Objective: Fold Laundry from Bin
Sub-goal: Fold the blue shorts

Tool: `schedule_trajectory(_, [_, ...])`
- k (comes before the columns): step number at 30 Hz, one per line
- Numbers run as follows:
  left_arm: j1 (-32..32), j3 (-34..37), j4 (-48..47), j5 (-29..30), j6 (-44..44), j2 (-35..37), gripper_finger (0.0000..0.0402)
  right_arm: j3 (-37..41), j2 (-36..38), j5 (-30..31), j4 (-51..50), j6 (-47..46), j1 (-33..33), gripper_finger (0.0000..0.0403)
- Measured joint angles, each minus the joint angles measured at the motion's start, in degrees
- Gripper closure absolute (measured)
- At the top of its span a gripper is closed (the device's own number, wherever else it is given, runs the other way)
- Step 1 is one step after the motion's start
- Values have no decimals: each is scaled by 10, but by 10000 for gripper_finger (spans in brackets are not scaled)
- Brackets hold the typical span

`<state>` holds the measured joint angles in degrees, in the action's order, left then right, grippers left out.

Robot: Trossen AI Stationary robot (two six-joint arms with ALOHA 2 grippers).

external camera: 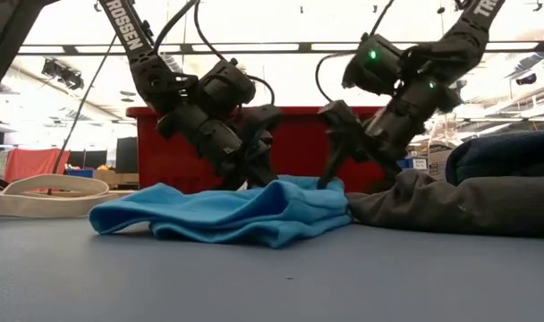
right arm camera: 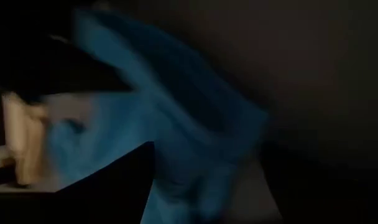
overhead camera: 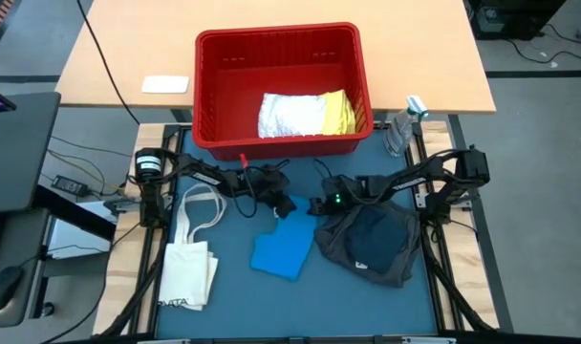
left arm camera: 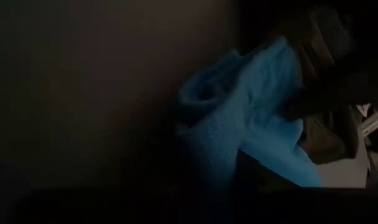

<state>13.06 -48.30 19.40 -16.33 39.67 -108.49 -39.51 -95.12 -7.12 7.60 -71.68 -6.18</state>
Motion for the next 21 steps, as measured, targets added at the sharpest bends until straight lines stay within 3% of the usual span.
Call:
schedule_trajectory(5, [-1, 1, 5, 9, 19, 0, 346, 8, -47, -42, 78, 25, -20, 107])
schedule_trajectory(9, [-1, 2, 5, 6, 10, 0, 333, 0, -92, -62, 161, 43, -26, 135])
schedule_trajectory(13, [3, 2, 6, -13, -2, 1, 336, -17, -108, -78, 160, 63, -34, 219])
schedule_trajectory(17, [13, 5, -3, -20, -4, 19, 361, -19, -89, -91, 163, 114, -46, 356])
schedule_trajectory(21, [30, 6, -5, -20, -23, 72, 372, -18, -27, -62, 138, 151, -57, 358])
